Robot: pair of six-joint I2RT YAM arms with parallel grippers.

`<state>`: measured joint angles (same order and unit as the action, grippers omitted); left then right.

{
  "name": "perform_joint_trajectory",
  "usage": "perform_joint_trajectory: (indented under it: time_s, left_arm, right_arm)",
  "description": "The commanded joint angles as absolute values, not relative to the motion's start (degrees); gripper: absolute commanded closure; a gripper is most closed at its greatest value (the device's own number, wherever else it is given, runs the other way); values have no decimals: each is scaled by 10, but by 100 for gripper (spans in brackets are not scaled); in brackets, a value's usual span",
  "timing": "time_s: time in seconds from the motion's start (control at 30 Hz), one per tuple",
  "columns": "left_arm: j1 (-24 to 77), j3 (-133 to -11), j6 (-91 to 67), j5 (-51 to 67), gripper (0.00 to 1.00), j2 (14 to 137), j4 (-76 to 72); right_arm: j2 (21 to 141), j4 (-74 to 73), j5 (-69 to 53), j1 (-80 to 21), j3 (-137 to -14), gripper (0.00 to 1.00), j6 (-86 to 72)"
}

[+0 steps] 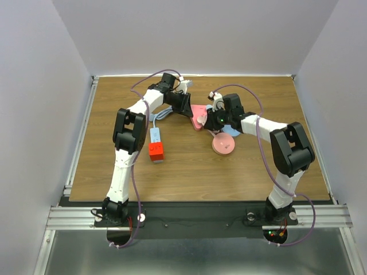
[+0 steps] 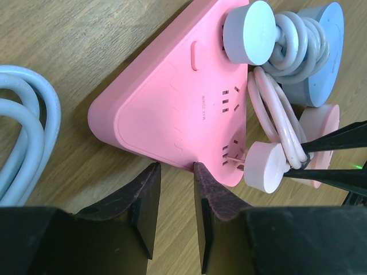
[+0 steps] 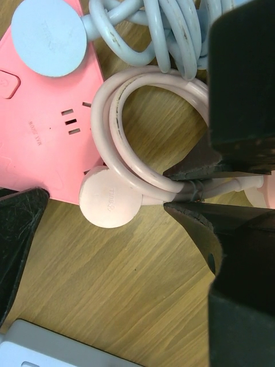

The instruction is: Insert the plug

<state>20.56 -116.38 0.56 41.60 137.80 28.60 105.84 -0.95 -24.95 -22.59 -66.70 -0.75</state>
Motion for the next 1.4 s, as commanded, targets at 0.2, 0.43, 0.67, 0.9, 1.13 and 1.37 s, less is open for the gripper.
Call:
perform_joint_trajectory:
  time_s: [0.2, 0.43, 0.67, 0.9, 1.13, 1.37]
  left_arm:
    - [202, -1176, 60, 328, 100, 1418, 332]
    - [201, -1175, 65, 326, 100, 1416, 337]
    - [198, -1168, 75, 326, 100, 1411, 340]
    - [192, -1171, 86, 327, 100, 1411, 345]
    - [190, -1192, 92, 331, 100, 1418, 360]
    - [188, -1204, 101, 330, 100, 1425, 372]
  right_arm:
    - [1067, 31, -236, -231, -703, 100, 11]
    - [1071, 26, -222, -230, -701, 100, 17]
    - [1066, 4, -208, -228, -713, 100, 33]
    - [1078, -41, -239, -214, -731, 99, 70]
    - [1103, -60, -272, -212, -749, 100, 98]
    - [1117, -76, -265, -204, -777, 100, 103]
